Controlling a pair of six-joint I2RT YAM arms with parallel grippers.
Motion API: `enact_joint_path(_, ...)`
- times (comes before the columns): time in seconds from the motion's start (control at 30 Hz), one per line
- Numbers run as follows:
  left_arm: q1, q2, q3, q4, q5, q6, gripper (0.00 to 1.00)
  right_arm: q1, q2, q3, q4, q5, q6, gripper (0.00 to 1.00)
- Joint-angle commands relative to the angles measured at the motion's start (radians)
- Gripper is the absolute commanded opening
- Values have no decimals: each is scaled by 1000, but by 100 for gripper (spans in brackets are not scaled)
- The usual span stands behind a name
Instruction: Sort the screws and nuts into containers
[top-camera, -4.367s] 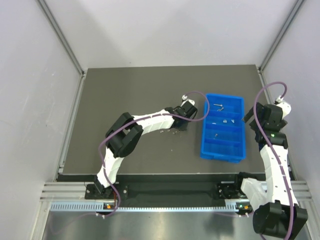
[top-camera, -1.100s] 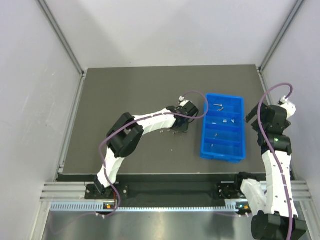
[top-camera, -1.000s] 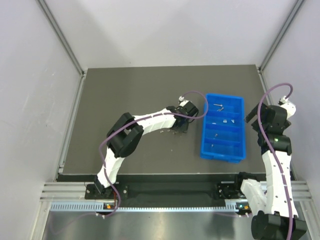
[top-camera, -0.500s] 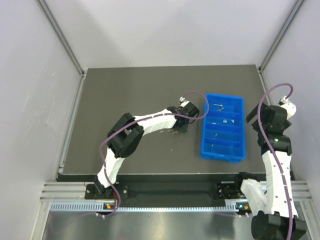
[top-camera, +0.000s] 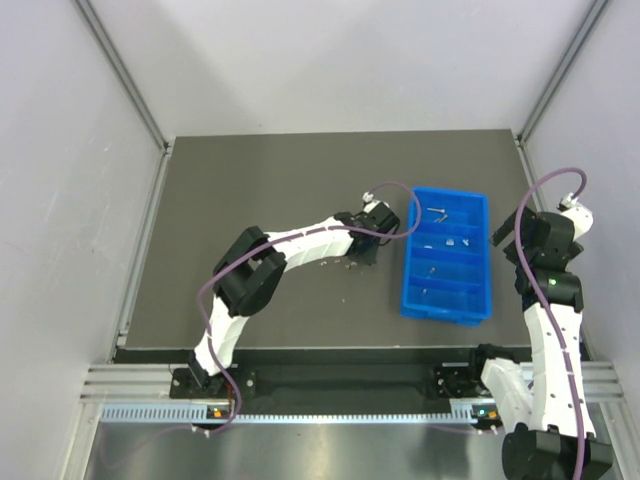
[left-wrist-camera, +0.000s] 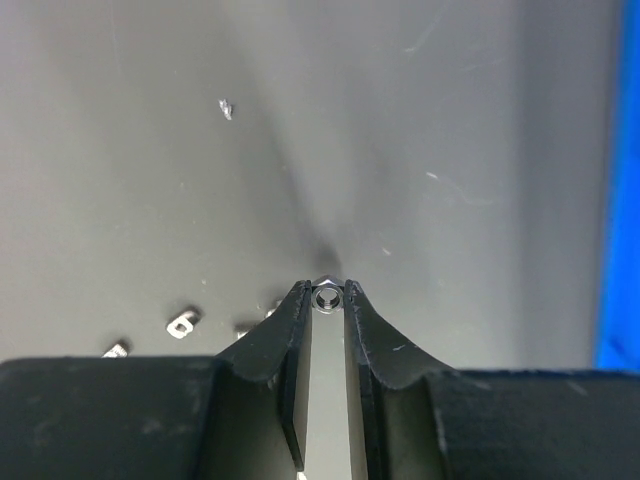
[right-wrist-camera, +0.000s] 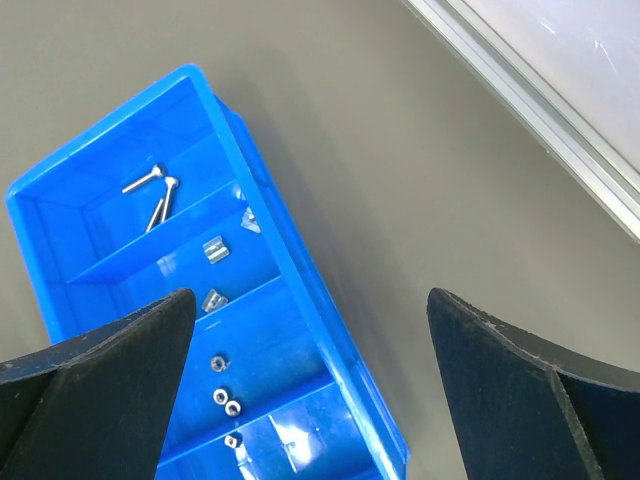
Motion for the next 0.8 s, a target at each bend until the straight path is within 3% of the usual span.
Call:
enact_joint_path(0.0, -7, -144, 33, 43, 34, 31, 11, -2, -1, 0, 46, 22, -3, 100)
enact_joint_path(0.3, -74, -241, 65, 186, 139, 48, 11, -2, -33, 9, 45, 26, 17, 100)
enact_joint_path(0.53, -127, -131, 123, 281, 226, 43, 11, -2, -28, 26, 33, 20, 6, 100)
enact_joint_path(0.77, -170, -15, 218, 305, 194, 64, 11, -2, -30, 25, 29, 23, 3, 100)
